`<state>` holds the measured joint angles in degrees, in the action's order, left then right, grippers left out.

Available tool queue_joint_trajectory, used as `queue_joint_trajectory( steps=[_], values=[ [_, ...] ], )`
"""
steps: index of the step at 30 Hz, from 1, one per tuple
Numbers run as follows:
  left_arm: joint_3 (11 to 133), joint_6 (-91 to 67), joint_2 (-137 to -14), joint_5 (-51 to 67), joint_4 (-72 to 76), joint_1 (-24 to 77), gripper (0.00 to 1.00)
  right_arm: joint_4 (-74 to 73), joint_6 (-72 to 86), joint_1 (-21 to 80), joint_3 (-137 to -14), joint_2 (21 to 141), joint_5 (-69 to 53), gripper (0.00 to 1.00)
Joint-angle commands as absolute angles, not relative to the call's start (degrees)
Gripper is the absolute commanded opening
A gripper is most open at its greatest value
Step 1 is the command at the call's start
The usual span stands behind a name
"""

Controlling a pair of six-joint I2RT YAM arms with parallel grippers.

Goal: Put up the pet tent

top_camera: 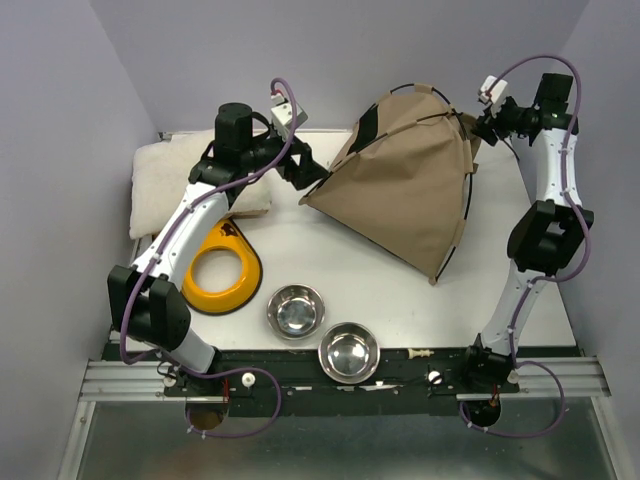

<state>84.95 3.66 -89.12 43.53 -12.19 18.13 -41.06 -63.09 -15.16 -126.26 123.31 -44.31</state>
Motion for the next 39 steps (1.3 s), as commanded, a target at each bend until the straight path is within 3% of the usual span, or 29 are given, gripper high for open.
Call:
queue_joint_trajectory(
  steps=[1,4,8,20,29,32,37,38,39],
  values=[
    [83.8,4.8,-86.9,43.3,-13.6,18.4,0.99,-36.0,-67.5,-14.2,-126.6,126.8,-47.8,0.63],
    [83.6,5.1,-86.7,43.1,-13.7,18.4,0.99,-38.0,-70.7,-13.7,-127.6,128.1,-48.2,0.48],
    [83.0,4.1,-86.1,41.8,-13.2,18.4,0.99,-43.8,-70.8,-13.1,-129.0,127.0,-47.8,0.01],
    [82.0,1.6,-83.1,35.4,-8.7,18.3,0.99,-32.4,-41.9,-10.8,-107.9,97.1,-33.9,0.01],
    [89.1,-4.7,-86.2,29.4,-14.4,18.3,0.99,-29.2,-30.7,-2.2,-90.6,83.5,-2.1,0.01],
    [93.2,-5.9,-88.5,28.6,-19.1,18.4,0.99,-30.6,-27.1,-0.2,-86.9,81.0,-1.0,0.01],
    [93.0,-3.4,-89.2,27.7,-17.6,20.0,0.99,-28.2,-23.6,1.2,-80.9,79.2,-11.9,0.01],
    [93.2,-2.3,-89.6,28.1,-17.6,20.5,0.99,-27.3,-23.4,1.1,-80.1,79.4,-14.9,0.09],
    [93.3,-1.6,-89.8,28.7,-17.3,20.8,0.99,-27.5,-22.4,1.1,-80.1,79.9,-17.3,0.27]
  ],
)
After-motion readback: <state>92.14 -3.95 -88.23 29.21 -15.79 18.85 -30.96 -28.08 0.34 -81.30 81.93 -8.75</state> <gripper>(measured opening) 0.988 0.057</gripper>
